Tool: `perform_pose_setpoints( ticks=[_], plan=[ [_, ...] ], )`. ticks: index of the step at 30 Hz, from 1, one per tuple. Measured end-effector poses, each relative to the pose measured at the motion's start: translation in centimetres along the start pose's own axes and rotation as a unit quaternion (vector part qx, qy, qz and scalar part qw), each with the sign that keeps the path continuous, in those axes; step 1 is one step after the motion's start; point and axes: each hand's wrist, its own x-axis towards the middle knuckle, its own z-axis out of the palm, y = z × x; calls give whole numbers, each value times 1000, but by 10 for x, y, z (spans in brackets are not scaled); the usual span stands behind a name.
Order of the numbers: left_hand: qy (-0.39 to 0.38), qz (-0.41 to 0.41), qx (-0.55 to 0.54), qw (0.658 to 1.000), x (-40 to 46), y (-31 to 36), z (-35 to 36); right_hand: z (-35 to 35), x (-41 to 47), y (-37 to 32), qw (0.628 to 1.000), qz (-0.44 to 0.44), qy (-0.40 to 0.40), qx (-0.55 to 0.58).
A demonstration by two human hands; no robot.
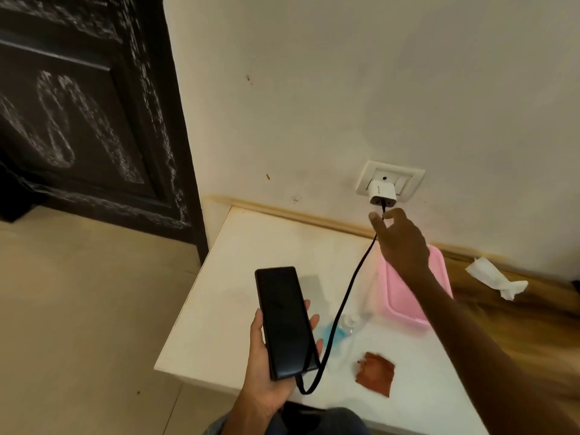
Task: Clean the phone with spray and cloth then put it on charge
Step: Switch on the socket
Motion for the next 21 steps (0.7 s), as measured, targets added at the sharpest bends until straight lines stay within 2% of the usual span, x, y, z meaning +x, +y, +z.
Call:
perform_pose_setpoints(
  ticks=[3,5,7,10,13,17,21],
  plan=[
    [-9,12,-2,1000,1,1,-2,-5,-74,-1,995,-55,-3,84],
    [-17,14,-1,1000,0,1,-4,-5,-129,-1,990,-51,-82,98],
    [-21,20,6,1000,0,2,-5,0,-175,2,985,-32,-164,51],
    [-26,23,-6,999,-1,3,-4,18,-221,7,970,-12,-243,-26],
    [-15,24,-15,999,-2,3,-3,35,-238,13,951,17,-309,-8],
    [1,34,-7,999,-2,3,-1,50,-236,15,955,18,-286,82],
    [11,39,-5,999,-3,5,-2,58,-239,10,961,14,-256,106]
  ],
)
